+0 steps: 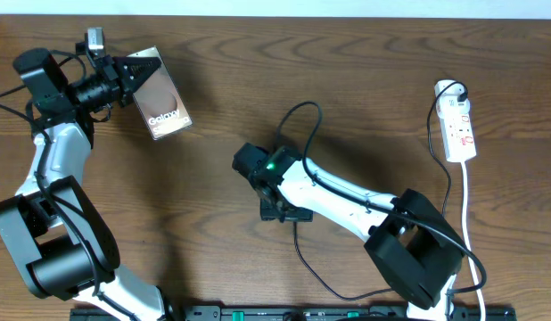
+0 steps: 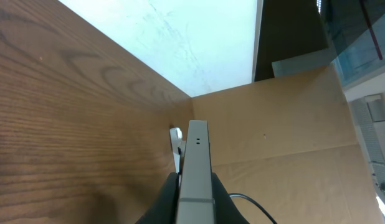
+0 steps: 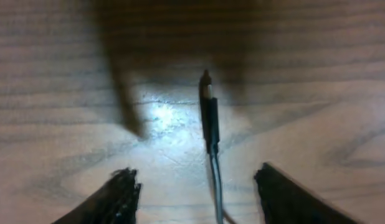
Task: Plug charger to phone and switch on socket
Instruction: 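Lower the right gripper onto the black cable's plug and grasp it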
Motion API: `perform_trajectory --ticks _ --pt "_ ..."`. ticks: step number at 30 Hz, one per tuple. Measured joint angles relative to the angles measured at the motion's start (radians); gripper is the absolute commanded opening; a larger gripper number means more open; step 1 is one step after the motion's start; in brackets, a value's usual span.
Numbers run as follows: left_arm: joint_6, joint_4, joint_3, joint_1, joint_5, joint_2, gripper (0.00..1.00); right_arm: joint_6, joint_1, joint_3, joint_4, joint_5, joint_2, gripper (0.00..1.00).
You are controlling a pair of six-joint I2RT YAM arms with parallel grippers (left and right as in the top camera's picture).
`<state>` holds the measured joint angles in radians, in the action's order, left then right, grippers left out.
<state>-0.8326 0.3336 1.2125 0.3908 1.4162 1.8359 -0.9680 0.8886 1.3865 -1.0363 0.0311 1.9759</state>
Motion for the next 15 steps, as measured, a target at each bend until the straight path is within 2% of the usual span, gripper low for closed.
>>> perform_trajectory --ticks 7,12,15 --pt "0.0 0.0 0.0 0.0 0.0 0.0 0.07 -0.035 -0.001 0.0 0.0 0.002 0.008 0.53" --pt "0.0 0.0 -0.001 0.0 0.0 0.0 0.07 -0.04 -0.001 0.0 0.0 -0.002 0.034 0.55" --pt "0.0 0.0 -0.011 0.0 0.0 0.0 0.07 -0.042 -0.001 0.0 0.001 -0.001 0.036 0.48"
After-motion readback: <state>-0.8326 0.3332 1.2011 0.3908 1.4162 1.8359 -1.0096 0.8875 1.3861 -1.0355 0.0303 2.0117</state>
